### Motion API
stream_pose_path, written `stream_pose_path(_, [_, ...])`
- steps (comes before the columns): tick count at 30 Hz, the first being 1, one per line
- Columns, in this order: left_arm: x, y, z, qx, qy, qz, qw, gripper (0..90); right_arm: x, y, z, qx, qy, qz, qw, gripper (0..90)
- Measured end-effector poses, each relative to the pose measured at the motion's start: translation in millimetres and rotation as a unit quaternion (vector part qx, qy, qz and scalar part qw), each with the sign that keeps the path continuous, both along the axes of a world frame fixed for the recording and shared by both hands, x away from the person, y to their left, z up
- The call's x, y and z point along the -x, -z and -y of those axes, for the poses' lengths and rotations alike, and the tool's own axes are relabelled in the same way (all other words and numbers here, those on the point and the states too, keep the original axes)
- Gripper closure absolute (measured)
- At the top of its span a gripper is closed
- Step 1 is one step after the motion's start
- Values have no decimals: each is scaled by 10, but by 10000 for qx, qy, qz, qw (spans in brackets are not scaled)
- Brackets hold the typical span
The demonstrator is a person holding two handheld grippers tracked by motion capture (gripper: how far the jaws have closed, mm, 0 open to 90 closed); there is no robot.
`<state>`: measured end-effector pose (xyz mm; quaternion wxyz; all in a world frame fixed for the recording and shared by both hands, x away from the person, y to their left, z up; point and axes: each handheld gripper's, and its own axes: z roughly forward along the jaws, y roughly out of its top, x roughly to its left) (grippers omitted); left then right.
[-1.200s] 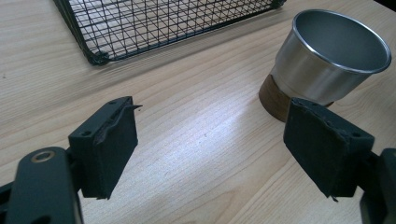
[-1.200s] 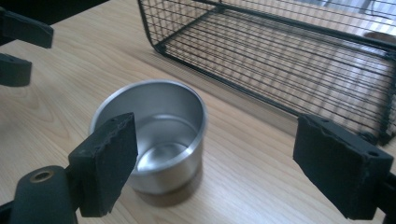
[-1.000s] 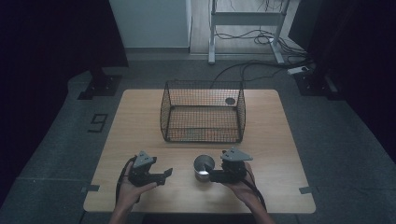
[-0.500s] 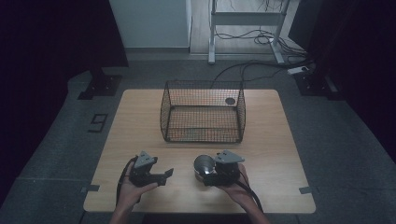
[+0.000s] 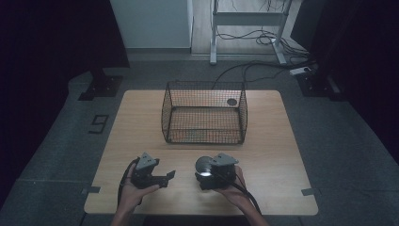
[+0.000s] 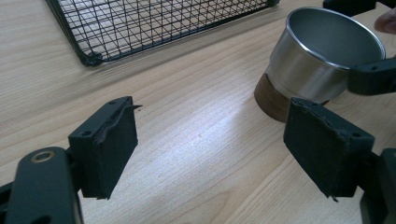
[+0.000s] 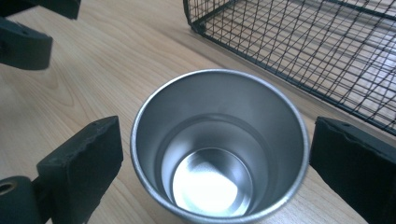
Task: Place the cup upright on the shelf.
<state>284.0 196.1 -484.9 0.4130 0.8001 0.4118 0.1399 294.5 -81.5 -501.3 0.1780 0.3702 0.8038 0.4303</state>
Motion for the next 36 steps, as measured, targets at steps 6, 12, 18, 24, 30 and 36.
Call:
stream_pose_path(6, [0, 4, 9, -12, 7, -14, 10000, 177, -62, 108, -54, 140, 5, -14, 9999, 28])
stream_pose_path(12, [1, 2, 5, 28, 38, -13, 10000, 178, -90, 162, -68, 155, 16, -2, 9999, 91])
stream_pose_path(18, [-4, 10, 4, 25, 33, -18, 10000, 176, -78, 165, -68, 179, 113, 69, 9998, 154])
stream_pose_path(24, [6, -1, 13, 19, 45, -1, 10000, 176, -81, 157, -44, 131, 128, 48, 9998, 158])
stream_pose_path(30, [5, -6, 2, 15, 27, 8, 10000, 176, -52, 63, -8, 3, 51, 154, 9999, 181])
stream_pose_path(36, [10, -30, -30, 62, -24, 33, 10000, 176, -24, -34, 25, -125, -26, 209, 9997, 182])
